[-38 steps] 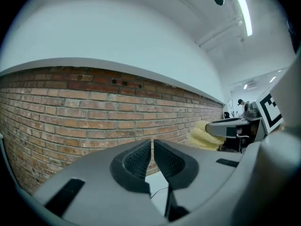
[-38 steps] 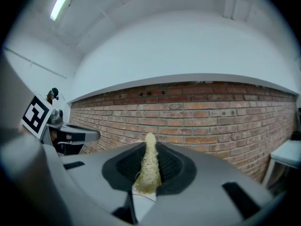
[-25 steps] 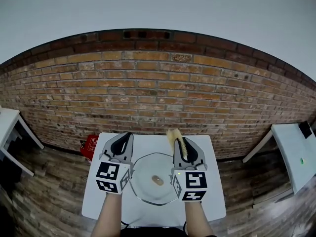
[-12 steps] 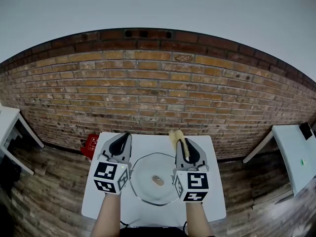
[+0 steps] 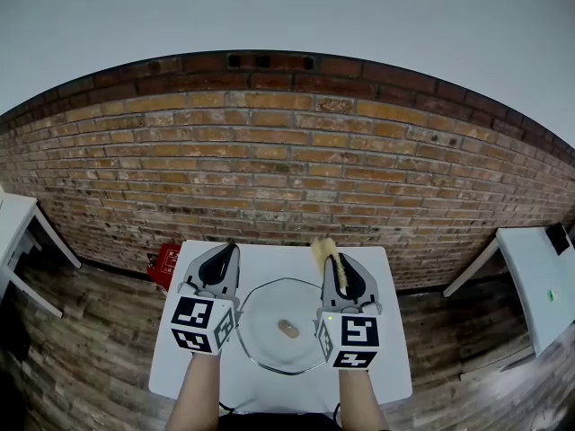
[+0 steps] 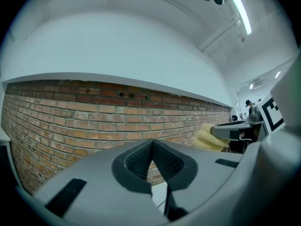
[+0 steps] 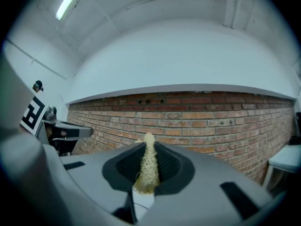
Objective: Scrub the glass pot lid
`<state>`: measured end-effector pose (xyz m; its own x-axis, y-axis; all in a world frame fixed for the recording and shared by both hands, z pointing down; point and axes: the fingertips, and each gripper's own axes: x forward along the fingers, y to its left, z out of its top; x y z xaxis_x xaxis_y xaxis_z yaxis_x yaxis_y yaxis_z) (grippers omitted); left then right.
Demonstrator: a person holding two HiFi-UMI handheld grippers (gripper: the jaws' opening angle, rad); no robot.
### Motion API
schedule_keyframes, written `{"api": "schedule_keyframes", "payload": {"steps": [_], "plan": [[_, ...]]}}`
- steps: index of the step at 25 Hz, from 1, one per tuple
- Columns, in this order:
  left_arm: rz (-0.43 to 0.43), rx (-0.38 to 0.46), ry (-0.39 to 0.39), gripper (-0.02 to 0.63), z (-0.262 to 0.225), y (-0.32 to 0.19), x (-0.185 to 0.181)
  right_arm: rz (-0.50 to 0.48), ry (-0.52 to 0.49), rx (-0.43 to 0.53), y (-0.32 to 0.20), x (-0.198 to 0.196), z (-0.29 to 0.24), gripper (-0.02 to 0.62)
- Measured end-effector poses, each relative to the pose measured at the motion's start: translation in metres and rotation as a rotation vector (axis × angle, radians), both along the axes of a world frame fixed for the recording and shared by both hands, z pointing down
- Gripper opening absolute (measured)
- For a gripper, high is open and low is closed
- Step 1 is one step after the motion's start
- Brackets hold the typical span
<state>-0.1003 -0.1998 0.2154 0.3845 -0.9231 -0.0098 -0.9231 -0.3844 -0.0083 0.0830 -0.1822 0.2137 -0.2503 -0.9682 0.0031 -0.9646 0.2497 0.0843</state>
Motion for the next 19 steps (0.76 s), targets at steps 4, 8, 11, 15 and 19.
{"api": "schedule_keyframes", "payload": {"steps": [4,8,11,15,19], "plan": [[0.004,0.002,0.006,0.011,-0.0003,-0.0003,-0.0001,-0.002,-0.003,0.0,-0.0006,-0.0011,0.0011,0.058],[0.005,0.003,-0.004,0.011,-0.0011,-0.0007,0.0009,0.0,-0.006,0.0,-0.0014,0.0001,0.0001,0.057],[0.002,0.004,-0.008,0.011,-0.0014,-0.0008,0.0013,0.0,-0.004,0.001,-0.0019,0.0009,0.0,0.057],[-0.001,0.006,-0.012,0.011,-0.0009,-0.0007,0.0009,-0.003,-0.002,-0.002,-0.0012,0.0002,0.0025,0.057],[-0.003,0.007,-0.014,0.011,-0.0012,0.0,0.0006,-0.006,0.0,-0.003,-0.0009,-0.0009,0.003,0.057]]}}
